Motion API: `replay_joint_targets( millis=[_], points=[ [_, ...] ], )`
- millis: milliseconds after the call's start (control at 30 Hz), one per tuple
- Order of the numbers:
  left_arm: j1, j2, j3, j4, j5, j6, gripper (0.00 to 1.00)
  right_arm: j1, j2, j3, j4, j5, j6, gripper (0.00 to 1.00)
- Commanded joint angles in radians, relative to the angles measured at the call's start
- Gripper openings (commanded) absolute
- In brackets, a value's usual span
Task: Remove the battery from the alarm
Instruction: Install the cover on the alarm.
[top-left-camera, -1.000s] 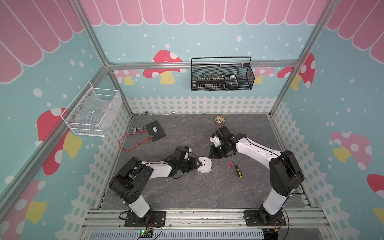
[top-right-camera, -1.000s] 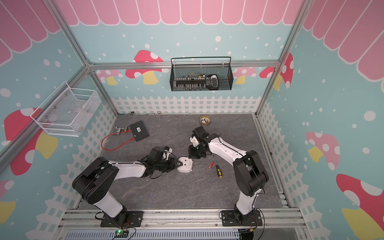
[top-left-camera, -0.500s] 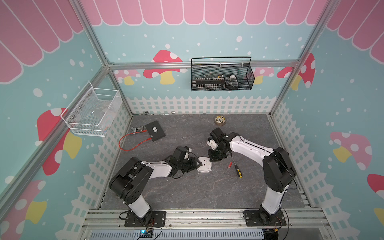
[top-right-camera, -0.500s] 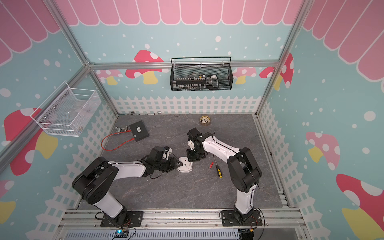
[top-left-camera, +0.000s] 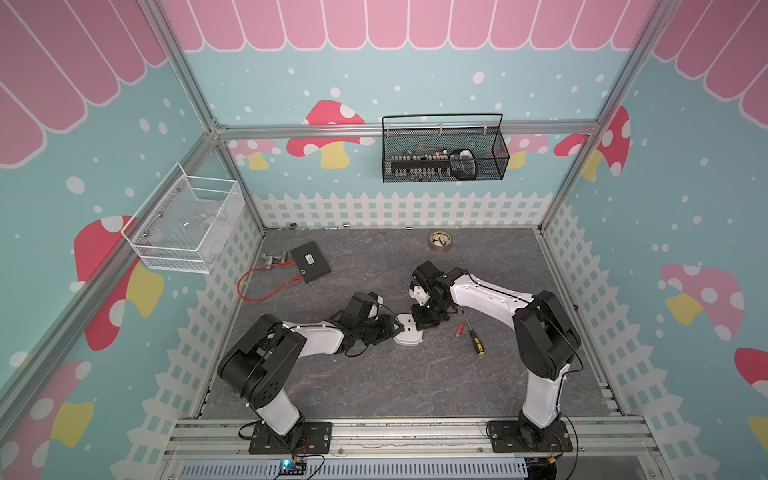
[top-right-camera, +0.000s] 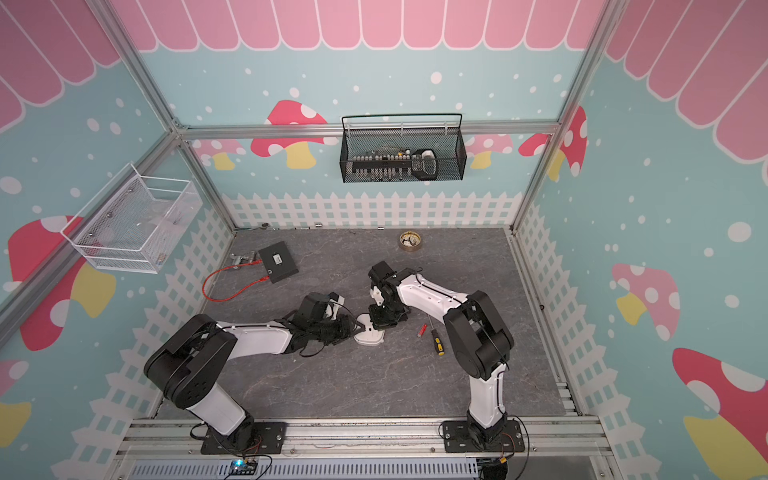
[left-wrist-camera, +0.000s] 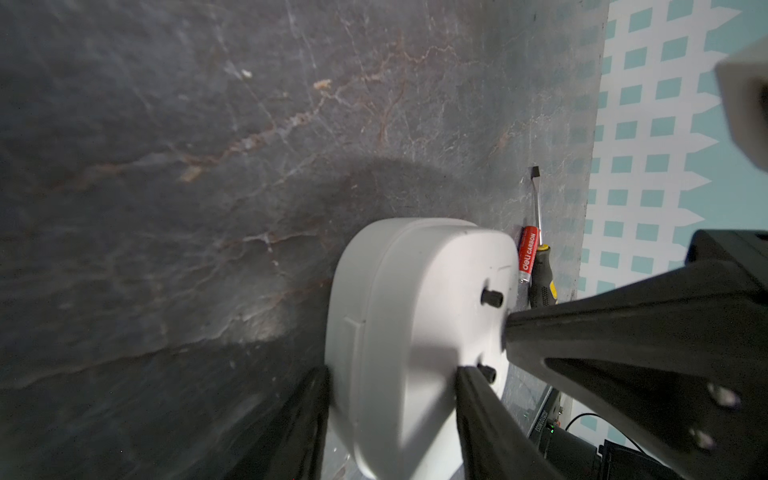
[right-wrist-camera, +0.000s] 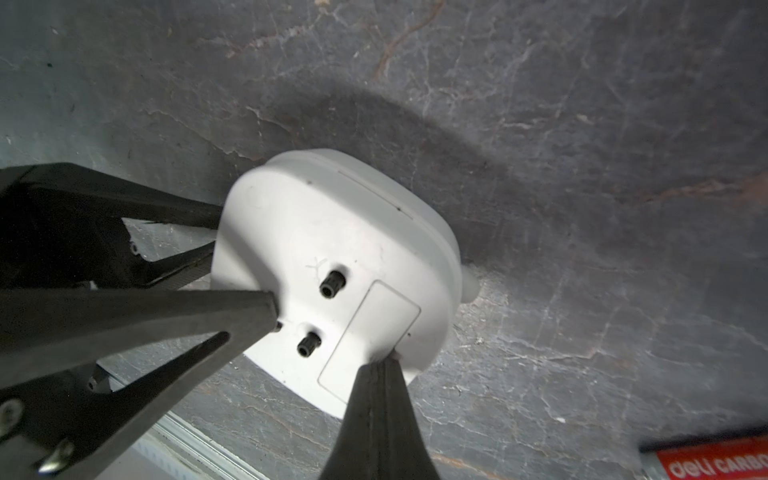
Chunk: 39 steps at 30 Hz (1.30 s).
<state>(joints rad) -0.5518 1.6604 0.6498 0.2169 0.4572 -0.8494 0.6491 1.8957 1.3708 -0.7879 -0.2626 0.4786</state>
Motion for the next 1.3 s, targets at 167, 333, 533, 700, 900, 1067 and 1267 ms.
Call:
replay_joint_targets(
  millis=[167,333,533,700,900,1067,1267],
  points=[
    [0.006,-0.014,-0.001,-0.074,-0.054,0.01,0.52,0.007,-0.092,0.033,0.006,0.06,0.025,0.02],
    [0.006,-0.051,0.009,-0.104,-0.075,0.019,0.55,-0.03,-0.181,-0.01,0.0,0.114,0.059,0.24],
    [0.012,-0.027,0.016,-0.12,-0.087,0.028,0.41,-0.141,-0.24,-0.326,0.327,-0.127,0.143,0.32],
    [0.048,0.042,-0.008,-0.067,-0.022,0.017,0.35,-0.167,-0.19,-0.457,0.544,-0.334,0.211,0.38],
    [0.072,0.059,-0.017,-0.057,-0.006,0.016,0.35,-0.172,-0.155,-0.519,0.738,-0.455,0.277,0.52],
    [0.07,0.085,-0.014,-0.058,0.0,0.016,0.35,-0.183,-0.126,-0.554,0.834,-0.518,0.304,0.57],
    [0.064,0.107,0.002,-0.066,0.005,0.021,0.35,-0.181,-0.122,-0.586,0.958,-0.592,0.356,0.52]
  ],
)
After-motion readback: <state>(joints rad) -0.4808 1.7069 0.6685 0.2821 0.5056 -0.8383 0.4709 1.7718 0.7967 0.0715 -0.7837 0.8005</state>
